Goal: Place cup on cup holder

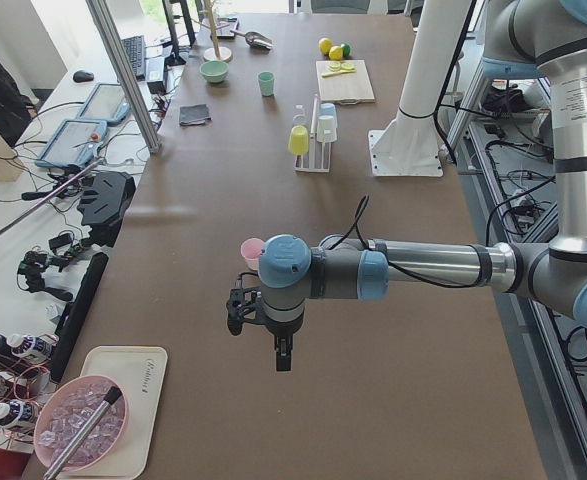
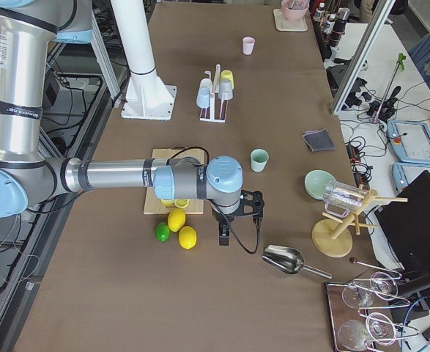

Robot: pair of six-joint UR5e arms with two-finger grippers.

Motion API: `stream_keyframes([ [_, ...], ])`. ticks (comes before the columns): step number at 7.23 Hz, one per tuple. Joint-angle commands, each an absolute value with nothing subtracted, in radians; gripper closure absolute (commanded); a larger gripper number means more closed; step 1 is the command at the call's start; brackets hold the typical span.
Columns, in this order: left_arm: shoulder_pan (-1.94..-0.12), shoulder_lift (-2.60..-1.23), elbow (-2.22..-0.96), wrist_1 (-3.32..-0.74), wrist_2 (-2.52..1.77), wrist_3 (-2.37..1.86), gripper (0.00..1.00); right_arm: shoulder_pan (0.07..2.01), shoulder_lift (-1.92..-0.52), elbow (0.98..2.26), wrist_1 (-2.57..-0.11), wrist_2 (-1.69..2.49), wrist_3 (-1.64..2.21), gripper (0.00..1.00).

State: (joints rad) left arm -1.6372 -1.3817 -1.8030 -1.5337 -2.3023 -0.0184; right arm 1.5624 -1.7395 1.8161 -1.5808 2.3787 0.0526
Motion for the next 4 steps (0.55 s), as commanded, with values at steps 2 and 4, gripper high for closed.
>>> stream_keyframes([
  [2,-1.637,-1.377,-1.799,-1.534,-2.299,-0.017,0.01,1.537,-1.720,1.835,-1.575,2.385,0.046,0.00],
  [4,-1.637,-1.378,-1.801,-1.532,-2.299,-0.017,0.01,1.505,-1.733,1.819,-1.429,2.376,0.052,0.00],
])
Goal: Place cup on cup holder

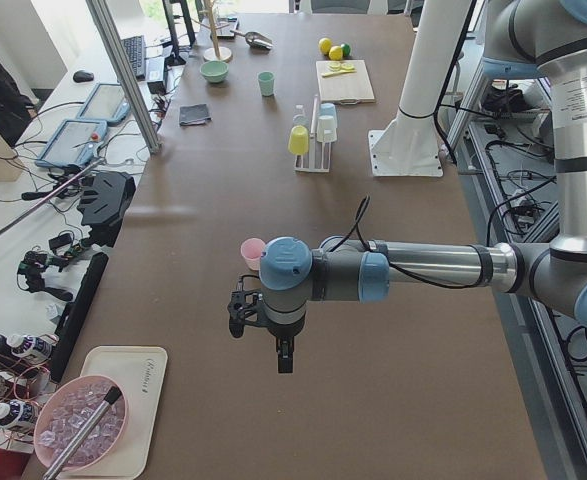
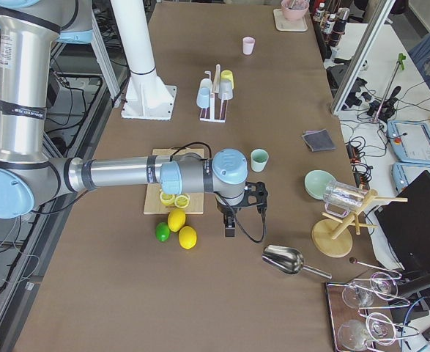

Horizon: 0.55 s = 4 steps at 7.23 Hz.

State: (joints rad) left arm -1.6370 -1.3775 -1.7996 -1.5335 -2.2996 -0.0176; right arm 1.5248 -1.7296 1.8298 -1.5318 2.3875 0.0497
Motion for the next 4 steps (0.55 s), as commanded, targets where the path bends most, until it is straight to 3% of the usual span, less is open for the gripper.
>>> stream_keyframes([
  [1,-1.637,-1.379,-1.802,-1.534,-2.299,-0.018,0.01,1.497,-1.735,1.793,-1.386,2.350,0.051,0.00],
  [4,-1.637,-1.379,-1.804,-1.534,-2.299,-0.018,0.01,1.482,-1.691,1.708,-1.385,2.350,0.048,0.00],
])
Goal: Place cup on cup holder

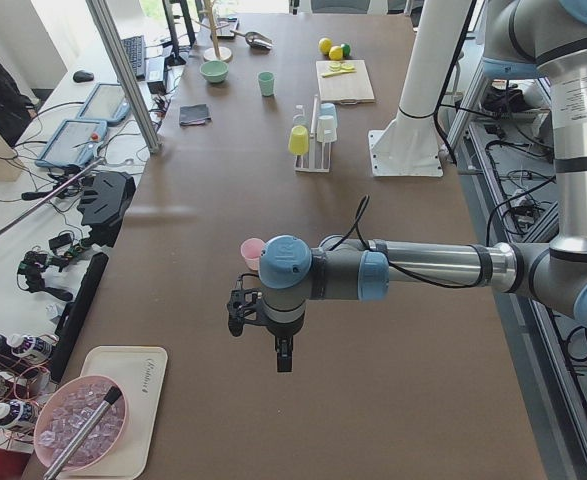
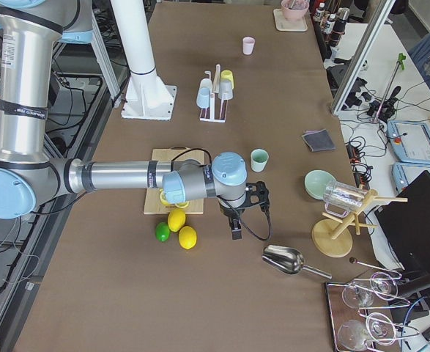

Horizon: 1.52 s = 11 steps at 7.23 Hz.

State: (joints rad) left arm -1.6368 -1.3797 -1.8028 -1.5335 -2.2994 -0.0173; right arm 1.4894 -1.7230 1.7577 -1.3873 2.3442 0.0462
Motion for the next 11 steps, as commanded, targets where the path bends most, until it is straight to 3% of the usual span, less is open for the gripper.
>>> stream_keyframes([
  [1,-1.637,-1.379,-1.804,-1.532,-2.299,-0.017,0.01,1.464,-1.651,1.712,-1.388,2.349,0.041,0.00],
  [4,-1.637,-1.378,-1.801,-1.534,-2.299,-0.018,0.01,1.349,-1.528,1.709,-1.414,2.338,0.054,0.00],
  [7,-1.637,-1.388,-1.804,-1.534,-2.299,-0.018,0.01,1.255,-1.317,1.709,-1.584,2.251,0.054,0.00],
  [11,-1.637,-1.385,-1.802,-1.534,-2.299,-0.018,0.01,1.085,-1.166,1.701,-1.658,2.082,0.049,0.00],
])
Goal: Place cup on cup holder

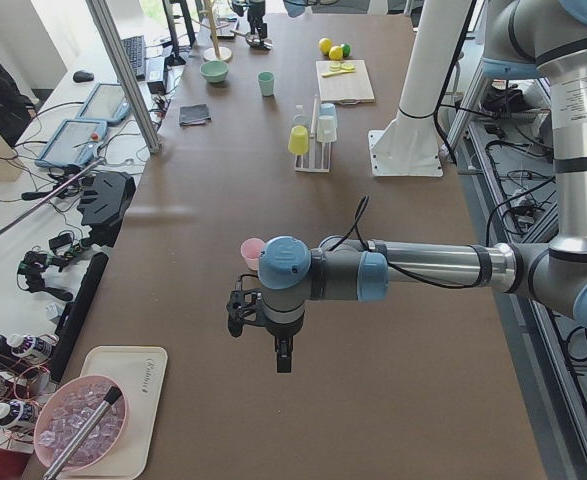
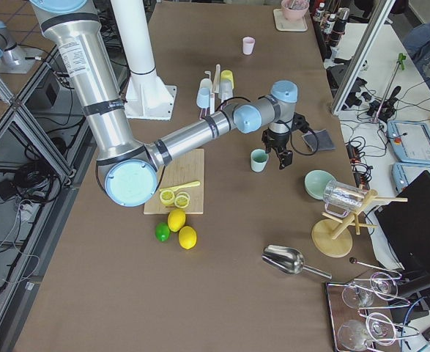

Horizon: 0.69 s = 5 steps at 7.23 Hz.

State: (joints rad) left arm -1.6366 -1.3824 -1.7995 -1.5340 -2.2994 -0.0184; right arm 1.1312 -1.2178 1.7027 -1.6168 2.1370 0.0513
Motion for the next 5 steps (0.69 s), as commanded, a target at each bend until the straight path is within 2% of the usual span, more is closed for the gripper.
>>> stream_keyframes([
  [1,-1.637,-1.382,-1.799,-1.534,-2.299,-0.018,0.01,1.062,-1.105,1.704,-1.727,2.065,0.049,0.00],
  [4,-1.635,-1.390,-1.810,-1.532,-2.301,-0.018,0.01,0.958,-0.999,1.661,-1.796,2.060,0.040,0.00],
  [5,-1.635,-1.391,-1.812,-1.532,-2.301,-0.018,0.01,0.936,-0.945,1.613,-1.799,2.036,0.032,0.00],
])
